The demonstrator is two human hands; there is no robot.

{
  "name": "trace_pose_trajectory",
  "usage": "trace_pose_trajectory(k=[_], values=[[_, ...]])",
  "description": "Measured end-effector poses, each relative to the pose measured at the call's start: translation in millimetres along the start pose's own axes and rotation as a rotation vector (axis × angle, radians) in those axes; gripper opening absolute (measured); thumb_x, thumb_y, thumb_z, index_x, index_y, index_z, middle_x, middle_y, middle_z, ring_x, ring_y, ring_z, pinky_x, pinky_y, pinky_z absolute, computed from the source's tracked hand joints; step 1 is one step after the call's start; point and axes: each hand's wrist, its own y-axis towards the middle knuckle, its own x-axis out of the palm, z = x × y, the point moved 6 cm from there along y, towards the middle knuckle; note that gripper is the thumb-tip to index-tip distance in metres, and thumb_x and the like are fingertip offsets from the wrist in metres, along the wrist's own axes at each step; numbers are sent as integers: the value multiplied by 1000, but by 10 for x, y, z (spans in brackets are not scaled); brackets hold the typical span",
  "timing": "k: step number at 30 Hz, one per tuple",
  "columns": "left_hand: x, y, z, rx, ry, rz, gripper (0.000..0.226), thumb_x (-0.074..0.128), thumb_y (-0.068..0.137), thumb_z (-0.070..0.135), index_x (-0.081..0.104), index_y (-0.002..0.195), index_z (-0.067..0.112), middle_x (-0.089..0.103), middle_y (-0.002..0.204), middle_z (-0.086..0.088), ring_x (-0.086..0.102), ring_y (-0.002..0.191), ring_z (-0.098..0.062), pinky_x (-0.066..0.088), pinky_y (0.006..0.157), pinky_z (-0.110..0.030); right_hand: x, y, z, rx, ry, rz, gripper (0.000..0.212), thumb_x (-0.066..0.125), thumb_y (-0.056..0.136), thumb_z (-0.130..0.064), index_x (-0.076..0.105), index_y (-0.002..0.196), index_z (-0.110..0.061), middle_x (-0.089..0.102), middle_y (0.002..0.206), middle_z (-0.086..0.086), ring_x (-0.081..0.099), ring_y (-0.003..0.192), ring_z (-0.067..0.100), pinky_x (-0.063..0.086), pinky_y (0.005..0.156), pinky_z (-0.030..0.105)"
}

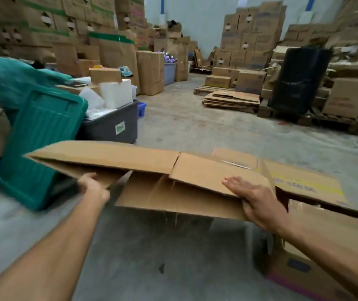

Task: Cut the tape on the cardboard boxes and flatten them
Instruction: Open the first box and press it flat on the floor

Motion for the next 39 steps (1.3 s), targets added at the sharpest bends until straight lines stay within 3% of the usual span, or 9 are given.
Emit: trace_pose_trajectory(k=[5,8,11,14,16,21,28,35,39], values=[[-1637,287,-662,-149,-57,215,23,36,95,23,58,91,17,59,127,-4,55,110,-27,43,100,-43,1119,-447,-253,-69,-16,-301,92,52,68,8,38,153,-23,33,159,-3,25,150,19,28,121,36],[-2206,141,-868,-117,11,350,26,32,98,31,54,88,20,62,117,-3,52,110,-25,44,99,-36,1642,-850,-386,-63,-8,-600,94,48,82,8,10,159,-29,4,167,-9,3,154,13,26,121,33],[-2290,115,-900,-145,321,479,7,43,99,17,40,96,12,56,127,-19,48,125,-36,40,102,-45,1780,-1032,-368,-7,-50,-629,95,50,88,5,-1,159,-33,-6,166,-12,-4,154,12,33,118,34],[-2453,260,-648,126,637,734,42,48,94,10,38,129,-9,29,152,-27,28,140,-44,22,114,-51,1821,-1010,-351,-3,-76,-671,90,52,90,-16,-5,158,-34,-9,166,-9,-2,154,14,28,120,35],[-2377,72,-384,256,948,881,69,56,86,16,27,146,-1,27,152,-25,28,139,-40,19,114,-47,1851,-892,-355,-4,-118,-729,94,54,86,-40,-5,158,-30,-11,167,-1,-2,155,19,26,121,37],[-1737,210,-399,727,1695,347,63,64,80,16,43,138,2,39,146,-21,38,130,-38,24,114,-46,2039,-448,-564,123,-74,-666,109,49,79,-76,0,160,-22,-5,167,12,2,155,26,23,121,40],[-1071,425,-976,929,2193,-464,63,47,95,31,26,153,17,12,163,-10,8,151,-25,4,122,-38,2313,195,-902,273,-59,-479,75,31,100,-55,7,160,-17,0,167,12,-3,154,31,5,123,51],[-1154,922,-1366,678,2223,-594,57,20,102,43,12,157,30,0,165,-8,-6,152,-20,-3,122,-39,2964,667,-941,410,-25,-488,71,26,101,-50,6,159,-15,-2,166,17,-8,153,36,-2,120,62],[-1404,1130,-1540,753,2226,-559,67,11,92,59,5,156,38,-4,165,-5,-8,152,-20,-2,122,-42,3491,610,-937,468,-12,-521,70,24,99,-49,6,160,-20,-4,167,15,-14,151,40,-5,114,70]])
